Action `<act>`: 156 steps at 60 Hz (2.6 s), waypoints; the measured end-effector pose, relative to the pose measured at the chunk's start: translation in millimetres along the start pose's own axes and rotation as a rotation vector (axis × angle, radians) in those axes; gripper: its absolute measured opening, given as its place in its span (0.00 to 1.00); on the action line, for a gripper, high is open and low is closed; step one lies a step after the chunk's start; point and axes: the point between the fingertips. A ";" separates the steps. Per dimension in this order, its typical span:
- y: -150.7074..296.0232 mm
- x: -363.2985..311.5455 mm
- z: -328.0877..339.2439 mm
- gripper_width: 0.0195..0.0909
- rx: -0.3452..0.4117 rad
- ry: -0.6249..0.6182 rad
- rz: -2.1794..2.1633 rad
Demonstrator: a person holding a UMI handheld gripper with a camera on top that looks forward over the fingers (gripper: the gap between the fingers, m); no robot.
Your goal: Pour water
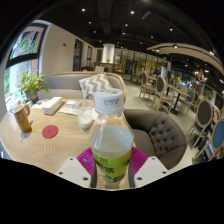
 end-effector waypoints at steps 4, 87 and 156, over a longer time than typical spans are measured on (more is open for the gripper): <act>22.8 -4.4 2.5 0.32 0.021 -0.029 0.051; 186.7 -315.0 -38.1 0.32 0.032 -0.335 1.495; 66.2 -300.9 -112.3 0.36 0.010 0.350 0.048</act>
Point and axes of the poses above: the point between the fingertips, and its own axes, seen from behind it with the camera up: x to the right, y up, z backward, against the way the camera looks, and after that the axes turned 2 degrees about -z, right-handed
